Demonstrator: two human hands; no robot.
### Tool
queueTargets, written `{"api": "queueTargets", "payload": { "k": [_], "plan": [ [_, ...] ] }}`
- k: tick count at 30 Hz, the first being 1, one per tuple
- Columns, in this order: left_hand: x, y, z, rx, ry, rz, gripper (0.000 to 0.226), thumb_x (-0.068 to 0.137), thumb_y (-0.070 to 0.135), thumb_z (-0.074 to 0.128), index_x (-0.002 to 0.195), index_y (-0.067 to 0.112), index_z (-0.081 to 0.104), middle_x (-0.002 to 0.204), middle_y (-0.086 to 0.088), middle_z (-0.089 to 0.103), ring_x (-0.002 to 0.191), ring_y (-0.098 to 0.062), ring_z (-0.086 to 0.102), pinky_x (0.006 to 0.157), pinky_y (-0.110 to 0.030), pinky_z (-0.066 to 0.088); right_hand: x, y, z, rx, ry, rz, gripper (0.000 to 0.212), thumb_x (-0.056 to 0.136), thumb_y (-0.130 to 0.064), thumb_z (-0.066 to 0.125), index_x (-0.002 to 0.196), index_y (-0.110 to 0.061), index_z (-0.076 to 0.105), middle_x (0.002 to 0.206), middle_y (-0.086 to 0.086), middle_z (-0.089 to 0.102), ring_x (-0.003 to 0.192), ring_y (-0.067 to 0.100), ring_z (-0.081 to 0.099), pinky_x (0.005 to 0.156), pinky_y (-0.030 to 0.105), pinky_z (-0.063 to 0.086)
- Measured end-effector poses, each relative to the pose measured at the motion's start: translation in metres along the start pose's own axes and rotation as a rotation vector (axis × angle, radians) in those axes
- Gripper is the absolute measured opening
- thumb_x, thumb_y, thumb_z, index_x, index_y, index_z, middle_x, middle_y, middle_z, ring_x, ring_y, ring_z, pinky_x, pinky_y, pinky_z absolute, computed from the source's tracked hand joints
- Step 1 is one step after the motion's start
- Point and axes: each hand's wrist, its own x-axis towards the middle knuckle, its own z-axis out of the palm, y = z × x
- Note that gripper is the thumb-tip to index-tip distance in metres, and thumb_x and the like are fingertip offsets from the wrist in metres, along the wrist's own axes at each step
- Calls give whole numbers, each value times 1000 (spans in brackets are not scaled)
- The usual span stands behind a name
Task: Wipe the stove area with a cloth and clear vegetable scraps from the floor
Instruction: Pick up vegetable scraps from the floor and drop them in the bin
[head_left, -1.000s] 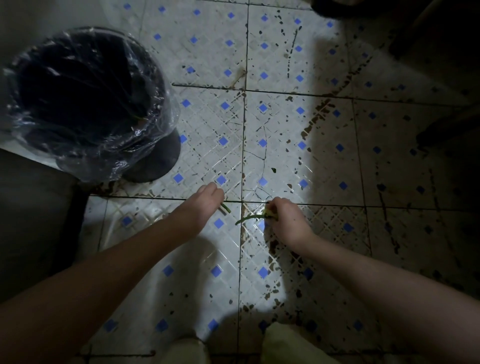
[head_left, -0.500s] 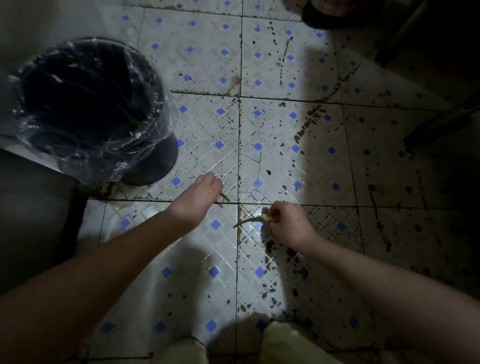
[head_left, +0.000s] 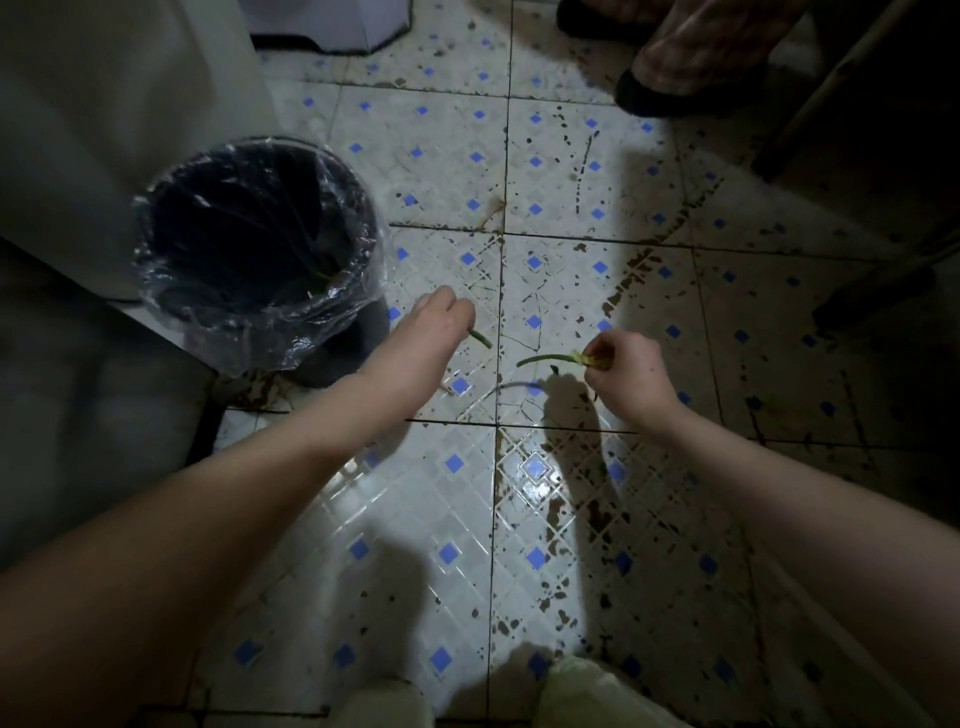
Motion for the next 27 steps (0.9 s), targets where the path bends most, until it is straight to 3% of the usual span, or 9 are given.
{"api": "queueTargets", "payload": {
  "k": [4, 12, 15, 19, 24, 27],
  "plan": [
    [5, -14, -32, -53, 122, 21, 10, 94, -1, 49, 101, 1, 55, 103, -16, 49, 93, -28, 48, 81, -42, 44, 7, -11, 0, 47, 23, -8, 20, 81, 4, 64, 96, -10, 65, 78, -6, 58, 62, 3, 55, 50, 11, 41],
    [-9, -46, -81, -42, 335, -75, 11, 93, 3, 50, 98, -2, 58, 102, -20, 50, 93, -32, 50, 80, -41, 43, 15, -44, 7, 41, 37, -83, 20, 79, 2, 63, 93, -13, 66, 82, -1, 63, 71, 12, 61, 63, 25, 51],
    [-18, -63, -88, 20, 320, -139, 12, 93, -2, 48, 100, -3, 58, 102, -21, 49, 93, -34, 50, 80, -45, 44, 19, -54, 9, 47, 30, -114, 20, 80, 2, 63, 92, -13, 66, 84, 1, 64, 71, 10, 59, 59, 19, 47],
    [-30, -78, -88, 40, 242, -250, 33, 84, -17, 46, 109, 0, 58, 109, -18, 48, 101, -34, 48, 83, -43, 44, 21, -67, 10, 67, 34, -135, 21, 79, 3, 63, 90, -14, 66, 82, 0, 63, 67, 4, 57, 52, 11, 41],
    [-38, -82, -86, 45, 171, -300, 44, 83, -15, 44, 123, 2, 55, 127, -16, 48, 111, -36, 47, 92, -48, 45, 21, -80, 13, 103, 4, -181, 18, 80, 5, 60, 89, -9, 65, 79, 9, 64, 58, 21, 59, 47, 33, 52],
    [-37, -75, -82, 58, 198, -291, 39, 88, -5, 45, 124, 4, 55, 129, -15, 48, 112, -36, 48, 91, -47, 45, 22, -77, 13, 84, 1, -171, 18, 80, 5, 61, 90, -9, 65, 82, 7, 63, 62, 21, 59, 53, 34, 54]
  ]
}}
